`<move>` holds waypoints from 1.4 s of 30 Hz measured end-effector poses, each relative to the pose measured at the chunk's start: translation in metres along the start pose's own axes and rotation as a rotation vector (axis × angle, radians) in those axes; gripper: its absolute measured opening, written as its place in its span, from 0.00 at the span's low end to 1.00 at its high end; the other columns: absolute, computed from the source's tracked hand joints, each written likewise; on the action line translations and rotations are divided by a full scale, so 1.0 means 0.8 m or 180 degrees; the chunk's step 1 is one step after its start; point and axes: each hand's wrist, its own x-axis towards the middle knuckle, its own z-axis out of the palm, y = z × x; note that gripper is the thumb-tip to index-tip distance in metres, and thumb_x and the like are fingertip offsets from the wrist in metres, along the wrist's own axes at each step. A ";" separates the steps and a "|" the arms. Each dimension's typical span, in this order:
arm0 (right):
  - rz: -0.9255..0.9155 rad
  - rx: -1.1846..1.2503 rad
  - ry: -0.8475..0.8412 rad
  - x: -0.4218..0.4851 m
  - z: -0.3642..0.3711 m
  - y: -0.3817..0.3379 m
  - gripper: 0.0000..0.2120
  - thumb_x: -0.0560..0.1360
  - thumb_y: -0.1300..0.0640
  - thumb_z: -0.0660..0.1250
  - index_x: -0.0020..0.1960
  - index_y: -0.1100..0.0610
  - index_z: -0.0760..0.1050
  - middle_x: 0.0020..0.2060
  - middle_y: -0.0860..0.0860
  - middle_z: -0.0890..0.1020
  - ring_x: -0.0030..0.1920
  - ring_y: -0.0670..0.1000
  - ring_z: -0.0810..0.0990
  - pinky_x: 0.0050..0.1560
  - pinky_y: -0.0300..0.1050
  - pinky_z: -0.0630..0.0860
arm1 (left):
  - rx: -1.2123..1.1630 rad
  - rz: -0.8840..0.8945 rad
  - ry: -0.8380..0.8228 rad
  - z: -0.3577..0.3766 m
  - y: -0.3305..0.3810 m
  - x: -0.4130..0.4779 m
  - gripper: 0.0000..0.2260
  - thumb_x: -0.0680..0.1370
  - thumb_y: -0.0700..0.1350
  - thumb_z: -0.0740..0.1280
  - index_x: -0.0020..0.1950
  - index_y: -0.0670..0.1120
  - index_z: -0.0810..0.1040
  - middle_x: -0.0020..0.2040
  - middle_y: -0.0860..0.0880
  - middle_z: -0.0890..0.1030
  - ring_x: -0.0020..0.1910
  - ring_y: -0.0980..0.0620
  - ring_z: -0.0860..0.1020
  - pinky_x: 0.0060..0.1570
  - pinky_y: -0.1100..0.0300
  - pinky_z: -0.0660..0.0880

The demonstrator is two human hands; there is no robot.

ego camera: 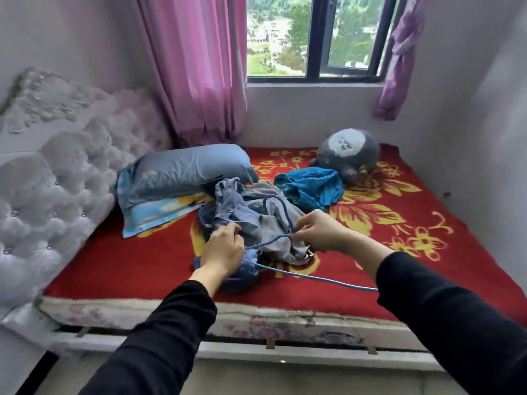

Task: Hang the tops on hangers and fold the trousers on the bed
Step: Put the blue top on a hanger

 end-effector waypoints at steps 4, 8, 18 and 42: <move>0.0199 0.0043 0.0282 0.066 -0.038 0.054 0.06 0.72 0.59 0.70 0.44 0.62 0.83 0.24 0.45 0.73 0.20 0.39 0.68 0.22 0.34 0.64 | -0.0038 0.0163 -0.0352 0.060 0.034 0.088 0.14 0.80 0.44 0.56 0.63 0.47 0.73 0.64 0.45 0.75 0.63 0.45 0.72 0.57 0.53 0.69; 0.0341 0.0108 0.0443 0.132 -0.077 0.113 0.05 0.73 0.58 0.70 0.44 0.59 0.83 0.27 0.44 0.74 0.28 0.42 0.71 0.28 0.37 0.65 | -0.0042 0.0319 -0.0632 0.125 0.076 0.171 0.14 0.80 0.44 0.56 0.63 0.46 0.73 0.64 0.45 0.75 0.63 0.45 0.71 0.57 0.53 0.69; 0.0754 0.0169 0.0237 0.348 -0.166 0.275 0.07 0.74 0.56 0.69 0.49 0.58 0.83 0.40 0.52 0.81 0.40 0.49 0.76 0.37 0.41 0.70 | 0.0036 -0.0151 -0.1034 0.309 0.147 0.360 0.15 0.80 0.43 0.55 0.64 0.44 0.72 0.63 0.42 0.74 0.63 0.43 0.71 0.57 0.53 0.69; 0.0809 0.0297 0.1997 0.667 -0.108 0.603 0.12 0.78 0.53 0.64 0.37 0.56 0.73 0.25 0.50 0.71 0.32 0.51 0.70 0.34 0.47 0.63 | -0.0021 -0.0902 -0.0867 0.732 0.059 0.713 0.32 0.81 0.52 0.60 0.79 0.41 0.48 0.79 0.45 0.48 0.78 0.48 0.46 0.75 0.53 0.48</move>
